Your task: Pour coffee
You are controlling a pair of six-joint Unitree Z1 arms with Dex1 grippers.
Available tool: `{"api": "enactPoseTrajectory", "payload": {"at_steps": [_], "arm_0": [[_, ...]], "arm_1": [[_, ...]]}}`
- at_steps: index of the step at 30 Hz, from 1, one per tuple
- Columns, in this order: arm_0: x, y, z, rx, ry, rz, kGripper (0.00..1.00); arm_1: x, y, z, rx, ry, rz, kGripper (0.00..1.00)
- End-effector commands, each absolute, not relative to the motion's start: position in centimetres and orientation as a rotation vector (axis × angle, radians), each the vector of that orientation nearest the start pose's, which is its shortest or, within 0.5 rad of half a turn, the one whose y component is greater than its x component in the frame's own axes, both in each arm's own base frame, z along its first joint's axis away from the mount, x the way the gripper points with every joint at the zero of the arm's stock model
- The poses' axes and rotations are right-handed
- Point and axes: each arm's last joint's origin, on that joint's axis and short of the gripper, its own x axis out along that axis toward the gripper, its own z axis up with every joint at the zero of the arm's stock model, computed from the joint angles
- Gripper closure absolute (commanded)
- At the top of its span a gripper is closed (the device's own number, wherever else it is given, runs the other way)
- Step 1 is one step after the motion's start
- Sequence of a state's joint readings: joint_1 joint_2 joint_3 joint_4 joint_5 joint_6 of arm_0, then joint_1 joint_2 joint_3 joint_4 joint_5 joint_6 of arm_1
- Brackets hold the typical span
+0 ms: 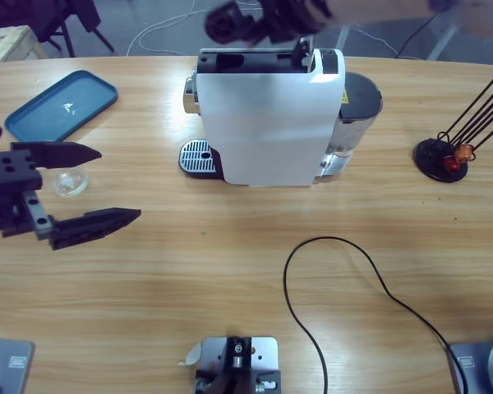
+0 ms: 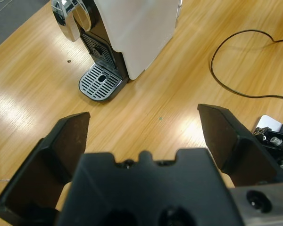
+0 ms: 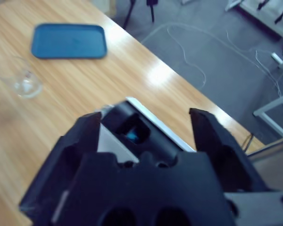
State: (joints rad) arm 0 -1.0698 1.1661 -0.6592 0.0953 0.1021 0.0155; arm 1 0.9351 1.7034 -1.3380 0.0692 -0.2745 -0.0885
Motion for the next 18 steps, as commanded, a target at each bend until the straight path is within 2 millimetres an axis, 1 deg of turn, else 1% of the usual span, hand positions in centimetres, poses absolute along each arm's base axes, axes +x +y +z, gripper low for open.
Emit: {"api": "enactPoseTrajectory", "payload": {"at_steps": [1,2,3,6,8,10,11,12,14,18], "arm_0": [[8.9,-15.4,29.0,0.376,0.547,-0.929,0.000],[8.9,-15.4,29.0,0.375,0.545,-0.929,0.000],[8.9,-15.4,29.1,0.375,0.543,-0.929,0.000],[8.9,-15.3,29.2,0.372,0.539,-0.930,0.000],[8.9,-15.4,29.3,0.374,0.541,-0.929,0.000],[8.9,-15.4,29.6,0.378,0.545,-0.928,0.000],[8.9,-15.4,29.7,0.381,0.548,-0.929,0.000],[8.9,-15.4,29.9,0.382,0.550,-0.929,0.000],[8.9,-15.3,30.3,0.378,0.545,-0.930,0.000],[8.8,-15.3,31.0,0.373,0.541,-0.935,0.000]], "arm_1": [[17.1,28.3,41.2,-0.223,0.374,0.818,0.687],[16.6,27.3,41.2,-0.209,0.421,0.797,0.929],[16.0,26.2,41.4,-0.187,0.433,0.775,1.000],[14.5,22.4,40.1,-0.130,0.449,0.660,1.000],[13.5,20.0,39.4,-0.057,0.463,0.569,1.000],[12.7,17.9,38.8,0.017,0.463,0.475,1.000],[12.7,17.5,38.7,0.035,0.456,0.427,1.000],[13.0,17.4,38.6,0.049,0.452,0.390,1.000],[14.9,17.8,38.2,0.086,0.448,0.333,1.000],[20.5,19.9,37.7,0.225,0.400,0.214,1.000]]}}
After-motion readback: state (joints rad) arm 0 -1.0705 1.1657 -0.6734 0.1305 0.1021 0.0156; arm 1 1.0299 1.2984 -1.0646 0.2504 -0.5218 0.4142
